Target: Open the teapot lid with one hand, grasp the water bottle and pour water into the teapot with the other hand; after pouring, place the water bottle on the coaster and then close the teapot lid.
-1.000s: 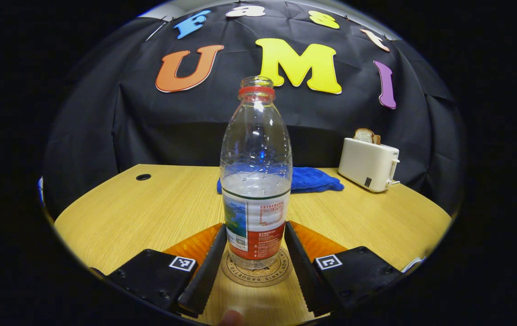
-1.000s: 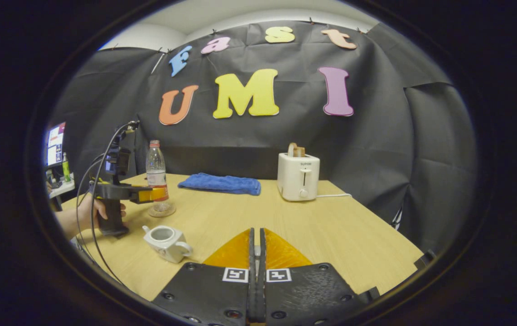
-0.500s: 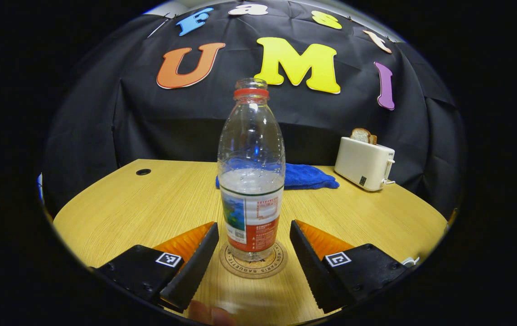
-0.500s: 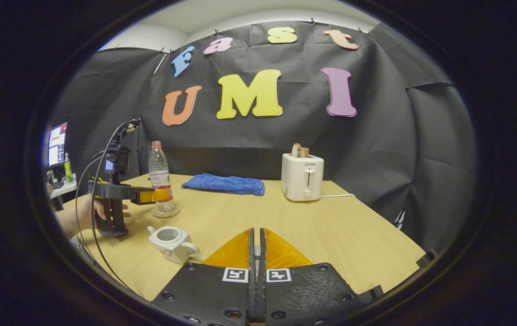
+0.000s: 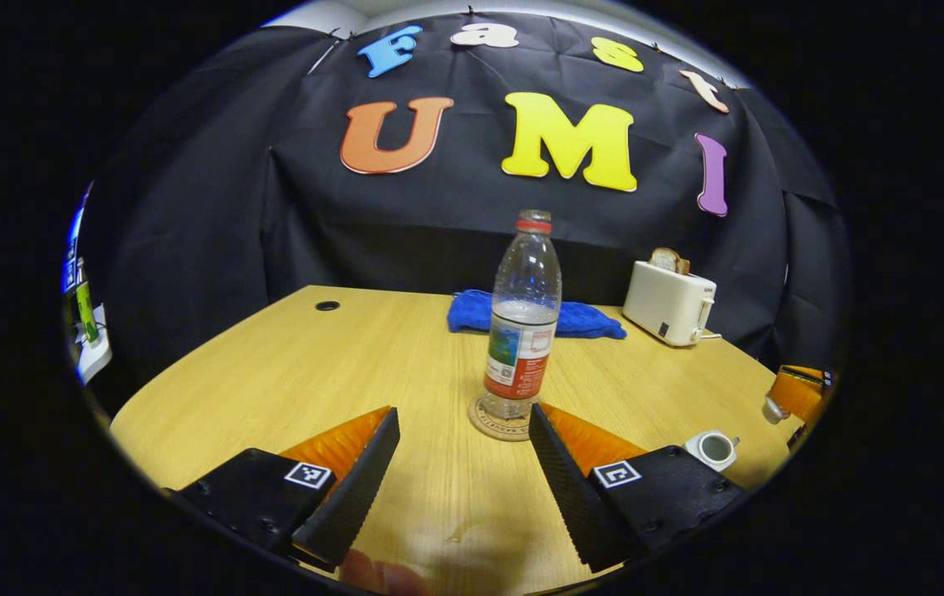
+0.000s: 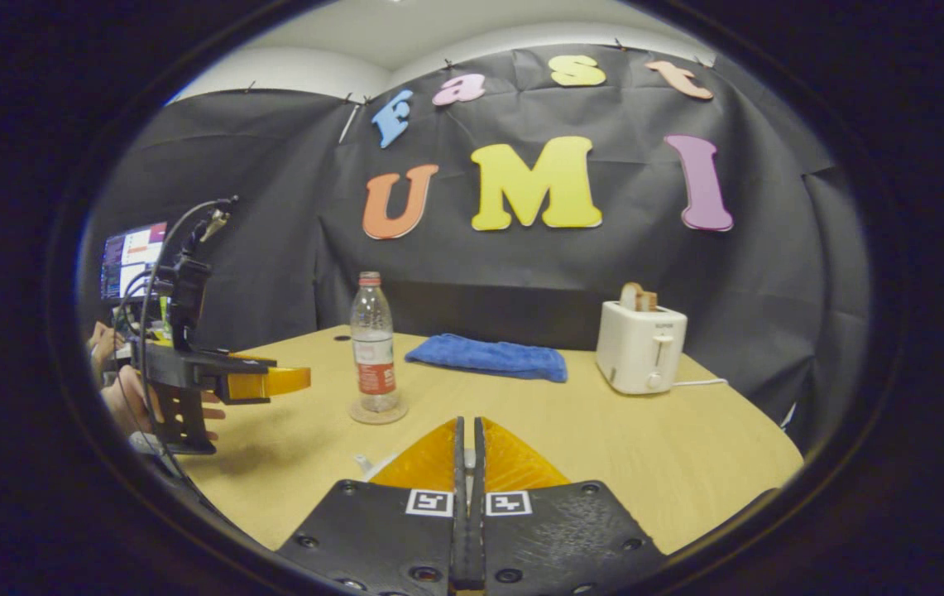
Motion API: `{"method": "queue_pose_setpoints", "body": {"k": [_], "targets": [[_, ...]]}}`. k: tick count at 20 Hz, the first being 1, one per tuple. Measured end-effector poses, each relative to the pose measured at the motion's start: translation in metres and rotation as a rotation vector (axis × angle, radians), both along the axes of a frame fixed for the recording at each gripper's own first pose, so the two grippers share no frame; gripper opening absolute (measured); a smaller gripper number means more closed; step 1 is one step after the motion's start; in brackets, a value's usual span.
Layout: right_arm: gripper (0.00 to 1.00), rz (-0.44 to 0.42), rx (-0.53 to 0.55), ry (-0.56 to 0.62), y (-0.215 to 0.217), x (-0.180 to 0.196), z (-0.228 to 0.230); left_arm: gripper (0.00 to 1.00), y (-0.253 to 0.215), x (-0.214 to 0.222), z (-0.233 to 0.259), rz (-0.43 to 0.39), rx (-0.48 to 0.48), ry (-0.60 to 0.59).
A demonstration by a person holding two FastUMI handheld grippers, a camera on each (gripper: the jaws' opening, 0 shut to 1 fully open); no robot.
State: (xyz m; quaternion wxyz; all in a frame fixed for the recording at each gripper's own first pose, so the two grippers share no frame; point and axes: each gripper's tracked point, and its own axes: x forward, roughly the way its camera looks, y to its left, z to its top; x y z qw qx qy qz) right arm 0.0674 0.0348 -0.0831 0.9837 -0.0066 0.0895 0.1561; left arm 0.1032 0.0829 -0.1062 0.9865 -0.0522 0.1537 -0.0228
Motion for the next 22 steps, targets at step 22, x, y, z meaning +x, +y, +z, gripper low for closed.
{"method": "queue_pose_setpoints", "body": {"k": [22], "targets": [[0.02,0.056,-0.026,0.032,0.035,0.015,-0.037,0.99,0.047,-0.059,0.046,0.141,0.065,-0.155]]}}
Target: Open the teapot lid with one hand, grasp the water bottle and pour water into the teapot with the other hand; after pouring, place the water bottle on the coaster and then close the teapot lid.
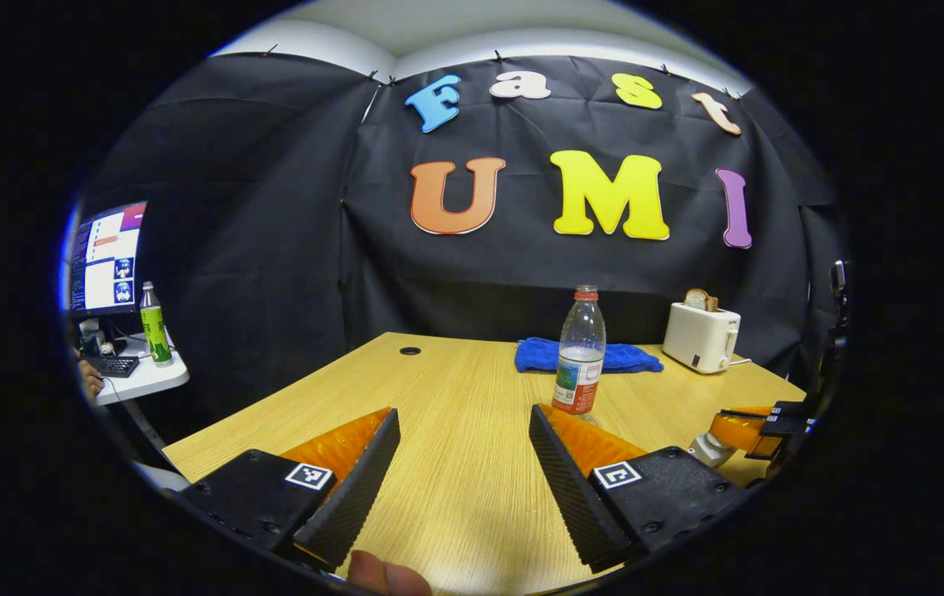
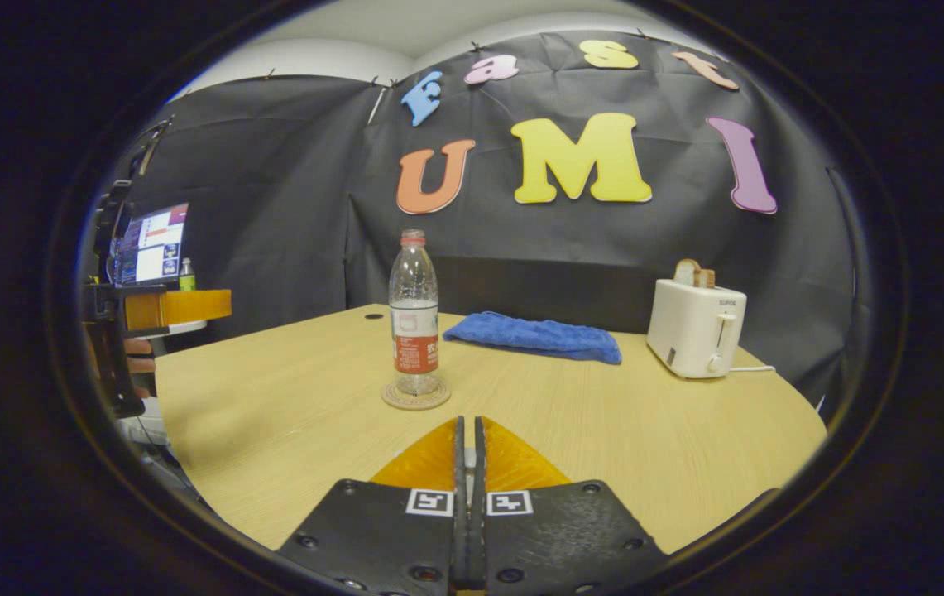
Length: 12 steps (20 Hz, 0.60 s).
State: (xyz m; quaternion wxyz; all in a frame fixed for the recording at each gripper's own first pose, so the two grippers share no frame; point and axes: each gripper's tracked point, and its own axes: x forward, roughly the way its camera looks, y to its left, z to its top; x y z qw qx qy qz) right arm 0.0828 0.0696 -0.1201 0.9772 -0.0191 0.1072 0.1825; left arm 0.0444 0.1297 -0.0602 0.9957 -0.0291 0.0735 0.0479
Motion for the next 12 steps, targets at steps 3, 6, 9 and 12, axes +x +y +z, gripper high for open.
{"method": "queue_pose_setpoints", "body": {"k": [3,6,9,12], "targets": [[0.17,-0.006,0.006,-0.050,-0.003,-0.005,0.017,0.99,-0.010,-0.005,0.010,-0.004,0.030,-0.016],[0.67,-0.062,0.046,-0.129,-0.023,-0.017,0.053,0.99,-0.038,-0.013,0.027,-0.025,0.045,-0.062],[0.98,-0.195,0.055,-0.199,-0.063,-0.032,0.082,0.99,-0.067,-0.020,0.039,-0.041,0.064,-0.105],[0.97,-0.272,0.070,-0.215,-0.089,-0.055,0.090,0.98,-0.112,-0.028,0.037,-0.103,0.022,-0.113]]}}
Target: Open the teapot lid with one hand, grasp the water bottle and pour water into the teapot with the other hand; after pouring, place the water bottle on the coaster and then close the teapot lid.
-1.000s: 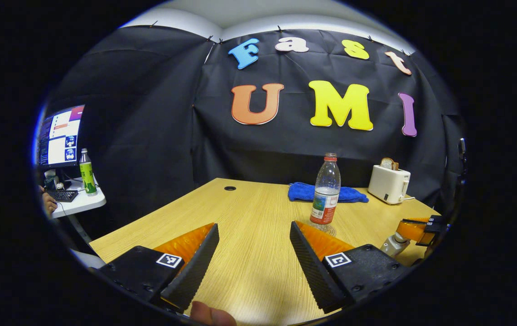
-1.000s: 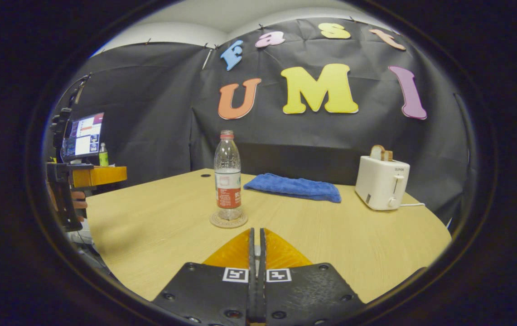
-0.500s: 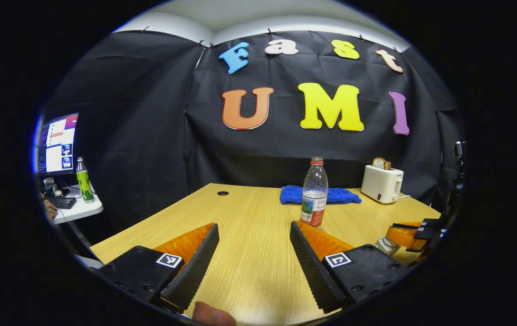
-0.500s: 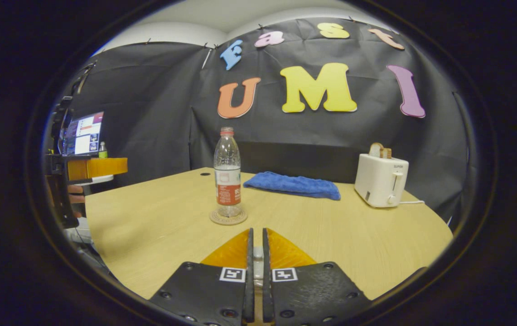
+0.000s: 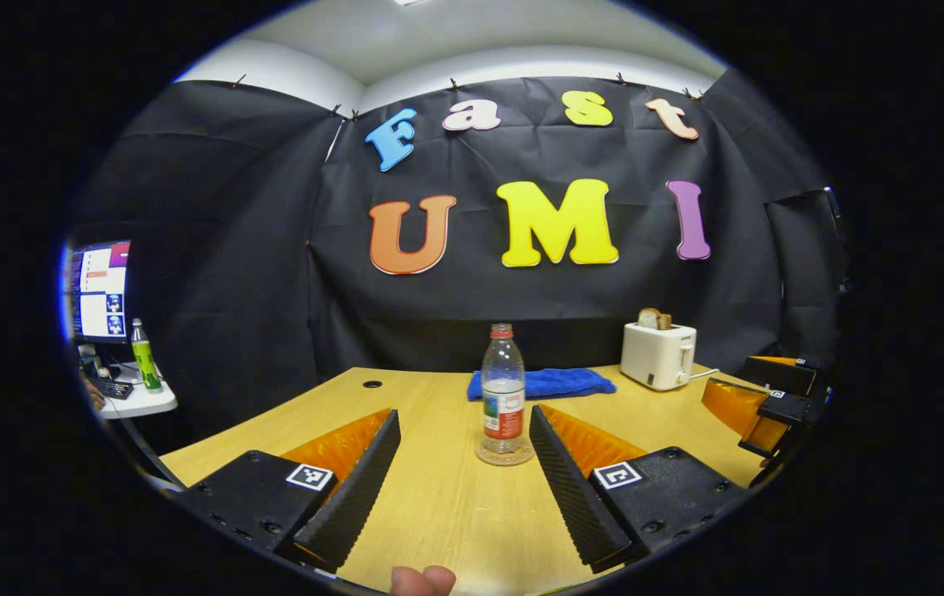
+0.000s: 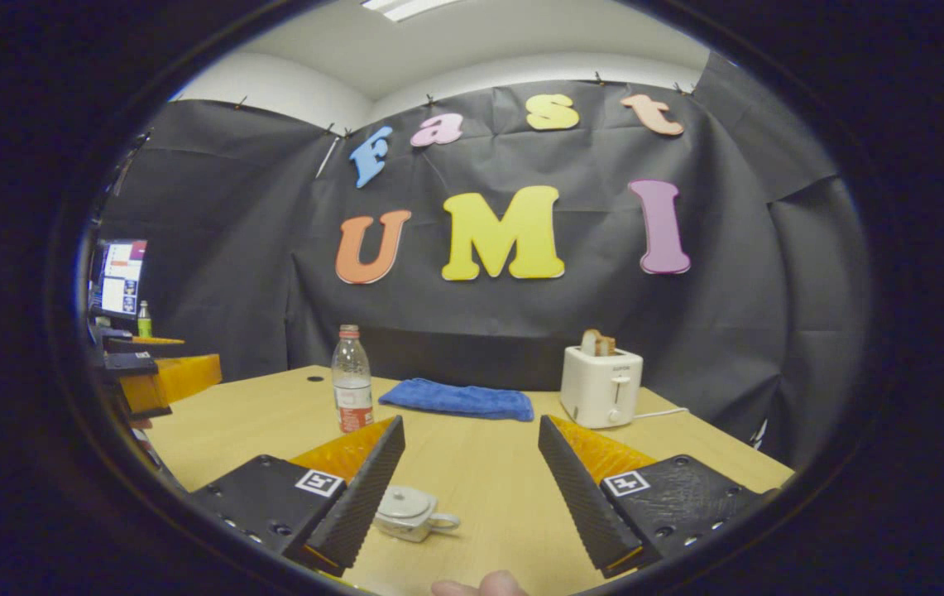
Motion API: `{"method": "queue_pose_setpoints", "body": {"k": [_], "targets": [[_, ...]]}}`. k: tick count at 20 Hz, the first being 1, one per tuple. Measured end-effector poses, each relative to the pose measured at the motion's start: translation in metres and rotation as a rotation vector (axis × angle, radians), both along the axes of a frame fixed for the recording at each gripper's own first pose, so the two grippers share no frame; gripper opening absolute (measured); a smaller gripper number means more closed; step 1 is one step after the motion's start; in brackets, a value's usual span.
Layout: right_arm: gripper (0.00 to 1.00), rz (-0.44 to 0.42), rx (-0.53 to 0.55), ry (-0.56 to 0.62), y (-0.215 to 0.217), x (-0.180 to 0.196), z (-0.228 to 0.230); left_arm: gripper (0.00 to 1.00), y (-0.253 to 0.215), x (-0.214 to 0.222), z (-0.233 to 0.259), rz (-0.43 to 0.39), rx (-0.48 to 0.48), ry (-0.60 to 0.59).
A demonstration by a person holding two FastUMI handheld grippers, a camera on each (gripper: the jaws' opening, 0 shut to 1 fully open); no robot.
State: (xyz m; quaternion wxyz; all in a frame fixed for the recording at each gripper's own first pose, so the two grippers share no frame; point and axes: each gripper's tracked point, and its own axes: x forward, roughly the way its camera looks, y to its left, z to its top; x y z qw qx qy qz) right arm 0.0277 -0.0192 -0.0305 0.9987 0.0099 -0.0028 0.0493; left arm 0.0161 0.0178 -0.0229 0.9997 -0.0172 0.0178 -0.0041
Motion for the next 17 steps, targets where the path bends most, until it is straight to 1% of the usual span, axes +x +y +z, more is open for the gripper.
{"method": "queue_pose_setpoints", "body": {"k": [2,6,10,12,14,17], "targets": [[0.98,-0.036,0.005,0.000,-0.017,-0.013,0.003,0.98,-0.020,-0.007,0.005,-0.027,-0.021,-0.013],[0.97,-0.115,-0.012,-0.004,-0.041,-0.037,0.012,0.98,-0.036,-0.016,0.019,-0.033,0.028,-0.043],[0.98,-0.140,-0.007,-0.031,-0.038,-0.054,0.022,0.98,-0.049,-0.025,0.027,-0.059,0.013,-0.063],[0.98,-0.134,0.000,-0.023,-0.030,-0.056,0.019,0.98,-0.051,-0.027,0.029,-0.074,0.013,-0.071],[0.98,-0.116,0.021,0.008,-0.021,-0.056,0.011,0.98,-0.046,-0.025,0.030,-0.064,0.022,-0.078],[0.98,-0.142,0.010,0.011,-0.022,-0.055,0.012,0.98,-0.040,-0.025,0.026,-0.052,0.024,-0.063]]}}
